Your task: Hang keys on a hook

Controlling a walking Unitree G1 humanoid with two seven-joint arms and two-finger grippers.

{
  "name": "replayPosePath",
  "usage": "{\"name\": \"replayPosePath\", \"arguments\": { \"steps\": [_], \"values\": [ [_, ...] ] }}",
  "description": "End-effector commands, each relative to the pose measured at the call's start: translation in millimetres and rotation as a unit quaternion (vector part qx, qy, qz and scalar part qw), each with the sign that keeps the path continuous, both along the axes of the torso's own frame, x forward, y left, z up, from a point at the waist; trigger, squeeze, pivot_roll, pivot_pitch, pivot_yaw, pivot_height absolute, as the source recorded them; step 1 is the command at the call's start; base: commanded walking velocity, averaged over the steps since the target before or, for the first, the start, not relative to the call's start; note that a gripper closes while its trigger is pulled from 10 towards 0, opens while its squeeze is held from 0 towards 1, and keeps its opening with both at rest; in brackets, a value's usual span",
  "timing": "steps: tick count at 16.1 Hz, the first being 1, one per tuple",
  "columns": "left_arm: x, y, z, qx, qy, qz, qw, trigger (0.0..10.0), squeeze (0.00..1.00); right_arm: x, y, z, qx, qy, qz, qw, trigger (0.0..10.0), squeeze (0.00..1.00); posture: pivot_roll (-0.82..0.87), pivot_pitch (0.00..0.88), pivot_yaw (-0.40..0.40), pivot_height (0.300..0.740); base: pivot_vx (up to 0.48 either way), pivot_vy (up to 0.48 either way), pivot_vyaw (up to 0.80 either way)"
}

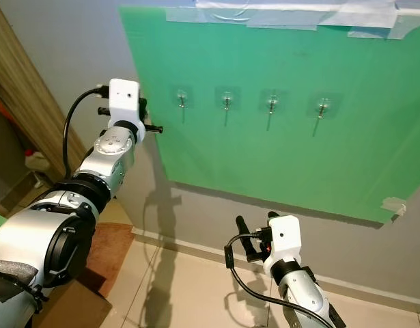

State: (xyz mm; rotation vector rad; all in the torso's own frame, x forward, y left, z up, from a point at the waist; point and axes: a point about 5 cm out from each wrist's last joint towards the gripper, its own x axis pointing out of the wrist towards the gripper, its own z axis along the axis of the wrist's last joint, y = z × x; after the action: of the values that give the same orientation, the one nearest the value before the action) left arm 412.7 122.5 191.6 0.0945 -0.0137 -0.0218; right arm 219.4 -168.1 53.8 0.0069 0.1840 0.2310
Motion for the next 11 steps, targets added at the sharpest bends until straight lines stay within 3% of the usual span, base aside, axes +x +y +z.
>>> {"name": "replayPosePath", "arguments": {
  "steps": [1, 4, 7, 11],
  "values": [
    [0.1, 8.0, -1, -0.002, 0.002, 0.014, 1.0, 0.0, 0.35, 0.0, 3.5, 4, 0.005, -0.005, 0.009, 1.0, 10.0, 0.0, -0.2, 0.0, 0.125, 0.722, 0.0, 0.0, 0.0],
    [0.5, 9.0, 1, -0.006, 0.001, 0.013, 1.0, 0.0, 0.35, -0.3, 2.7, 5, 0.004, -0.001, 0.01, 1.0, 10.0, 0.0, -0.2, 0.0, 0.123, 0.722, 0.0, 0.0, 0.0],
    [2.0, 0.0, 10, 0.05, -0.021, -0.006, 0.999, 0.0, 0.36, 0.6, 3.8, 5, 0.002, 0.0, 0.011, 1.0, 10.0, 0.0, -0.2, 0.0, 0.118, 0.722, 0.0, 0.0, 0.0],
    [2.5, -8.2, 17, 0.057, -0.036, -0.026, 0.997, 0.0, 0.36, 1.7, 3.5, 6, 0.001, 0.0, 0.011, 1.0, 10.0, 0.0, -0.2, 0.0, 0.118, 0.722, 0.0, 0.0, 0.0]
  ]
}}
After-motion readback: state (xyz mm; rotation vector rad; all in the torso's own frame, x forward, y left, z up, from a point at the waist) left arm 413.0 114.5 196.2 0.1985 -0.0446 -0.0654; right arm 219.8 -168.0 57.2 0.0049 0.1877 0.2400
